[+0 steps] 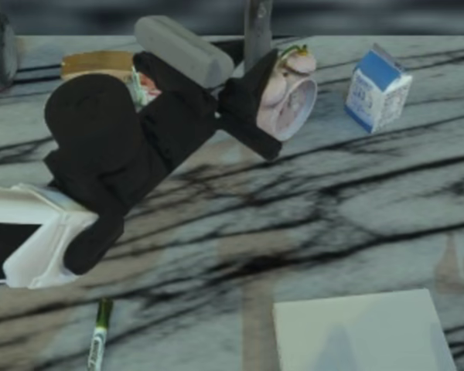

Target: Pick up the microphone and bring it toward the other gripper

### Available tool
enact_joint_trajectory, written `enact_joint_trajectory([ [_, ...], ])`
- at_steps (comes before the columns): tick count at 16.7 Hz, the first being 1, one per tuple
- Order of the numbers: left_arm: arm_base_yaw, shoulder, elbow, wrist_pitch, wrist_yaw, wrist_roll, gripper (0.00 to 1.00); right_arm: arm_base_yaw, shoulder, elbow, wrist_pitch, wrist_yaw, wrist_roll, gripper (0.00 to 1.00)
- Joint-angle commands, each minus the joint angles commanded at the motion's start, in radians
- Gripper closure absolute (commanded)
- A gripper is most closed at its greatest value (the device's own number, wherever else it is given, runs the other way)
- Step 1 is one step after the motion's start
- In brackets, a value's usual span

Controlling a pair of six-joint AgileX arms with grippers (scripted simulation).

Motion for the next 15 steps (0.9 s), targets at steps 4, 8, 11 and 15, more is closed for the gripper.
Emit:
enact_joint_trajectory([
  [4, 0.002, -0.002, 0.002, -0.001, 0.001, 0.0, 1.0, 0.0, 0.0, 0.0, 0.0, 0.0, 0.0, 0.0],
  [8, 0.0, 0.0, 0.0, 0.0, 0.0, 0.0, 1.0, 0.0, 0.0, 0.0, 0.0, 0.0, 0.0, 0.0],
  [11, 0.0, 0.0, 0.0, 0.0, 0.0, 0.0, 1.0, 0.005, 0.012, 0.01, 0.008, -0.01, 0.0, 0.0],
  [15, 0.0, 0.0, 0.0, 0.0, 0.0, 0.0, 1.0, 0.05, 0.163, 0.113, 0.099, -0.111, 0.004, 0.0],
])
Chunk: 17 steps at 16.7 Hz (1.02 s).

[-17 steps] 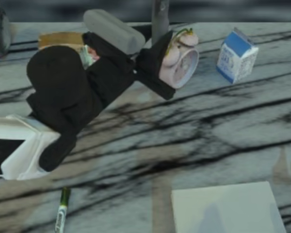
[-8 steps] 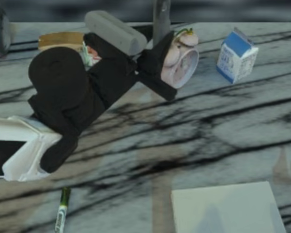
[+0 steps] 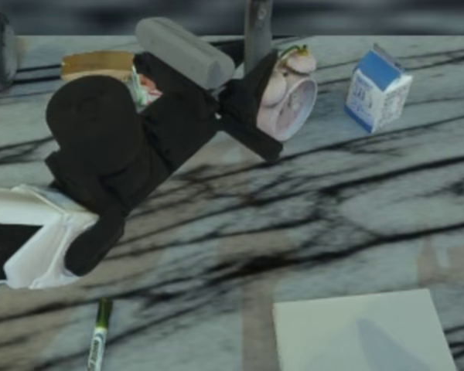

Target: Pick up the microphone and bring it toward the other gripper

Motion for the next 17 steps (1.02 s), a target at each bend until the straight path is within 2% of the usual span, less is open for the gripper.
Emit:
enact_joint_trajectory([
  [2, 0.0, 0.0, 0.0, 0.0, 0.0, 0.0, 1.0, 0.034, 0.138, 0.079, 0.069, -0.078, 0.003, 0.0],
  [8, 0.0, 0.0, 0.0, 0.0, 0.0, 0.0, 1.0, 0.153, 0.684, 0.344, 0.298, -0.349, 0.018, 0.0],
  [11, 0.0, 0.0, 0.0, 0.0, 0.0, 0.0, 1.0, 0.207, 0.922, 0.466, 0.403, -0.474, 0.027, 0.0],
  [14, 0.0, 0.0, 0.0, 0.0, 0.0, 0.0, 1.0, 0.252, 1.092, 0.569, 0.494, -0.574, 0.031, 0.0],
  [17, 0.0, 0.0, 0.0, 0.0, 0.0, 0.0, 1.0, 0.279, 1.197, 0.637, 0.553, -0.635, 0.031, 0.0],
])
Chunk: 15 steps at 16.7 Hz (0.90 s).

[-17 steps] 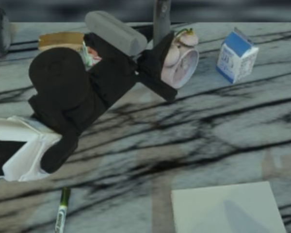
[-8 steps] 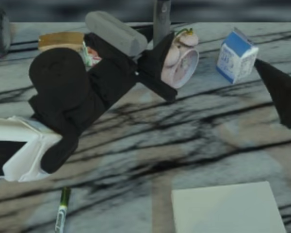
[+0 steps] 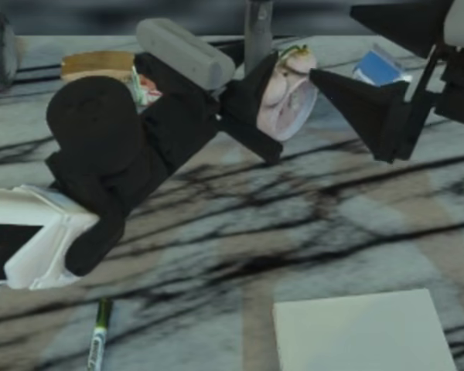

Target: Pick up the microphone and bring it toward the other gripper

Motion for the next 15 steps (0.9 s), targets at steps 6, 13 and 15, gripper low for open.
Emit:
enact_joint_trajectory([
  [6, 0.0, 0.0, 0.0, 0.0, 0.0, 0.0, 1.0, 0.0, 0.016, 0.01, 0.01, -0.01, -0.001, 0.0],
  [13, 0.0, 0.0, 0.0, 0.0, 0.0, 0.0, 1.0, 0.114, 0.197, 0.188, 0.01, 0.099, -0.007, 0.0],
  [15, 0.0, 0.0, 0.0, 0.0, 0.0, 0.0, 1.0, 0.159, 0.265, 0.257, 0.007, 0.146, -0.009, 0.0],
])
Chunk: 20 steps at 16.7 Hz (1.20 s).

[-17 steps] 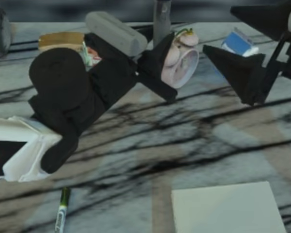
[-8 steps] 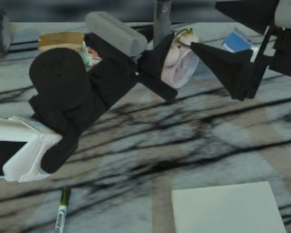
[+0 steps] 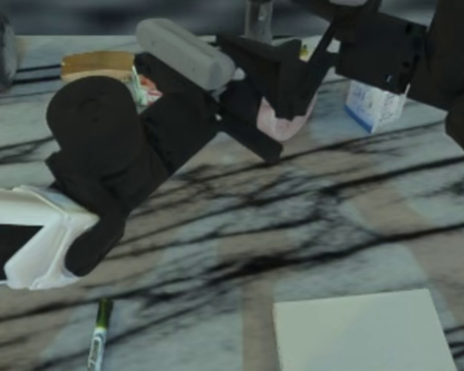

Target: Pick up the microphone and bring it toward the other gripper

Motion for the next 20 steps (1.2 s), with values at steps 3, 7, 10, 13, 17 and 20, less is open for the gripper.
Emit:
enact_joint_trajectory([
  [3, 0.0, 0.0, 0.0, 0.0, 0.0, 0.0, 1.0, 0.038, 0.054, 0.055, -0.003, 0.039, -0.002, 0.0],
  [7, 0.0, 0.0, 0.0, 0.0, 0.0, 0.0, 1.0, 0.039, 0.055, 0.056, -0.003, 0.039, -0.002, 0.08],
  [10, 0.0, 0.0, 0.0, 0.0, 0.0, 0.0, 1.0, 0.039, 0.055, 0.056, -0.003, 0.039, -0.002, 0.3],
  [13, 0.0, 0.0, 0.0, 0.0, 0.0, 0.0, 1.0, 0.039, 0.055, 0.056, -0.003, 0.039, -0.002, 0.53],
  [17, 0.0, 0.0, 0.0, 0.0, 0.0, 0.0, 1.0, 0.039, 0.055, 0.056, -0.003, 0.039, -0.002, 0.83],
  [20, 0.0, 0.0, 0.0, 0.0, 0.0, 0.0, 1.0, 0.039, 0.055, 0.056, -0.003, 0.039, -0.002, 1.0],
])
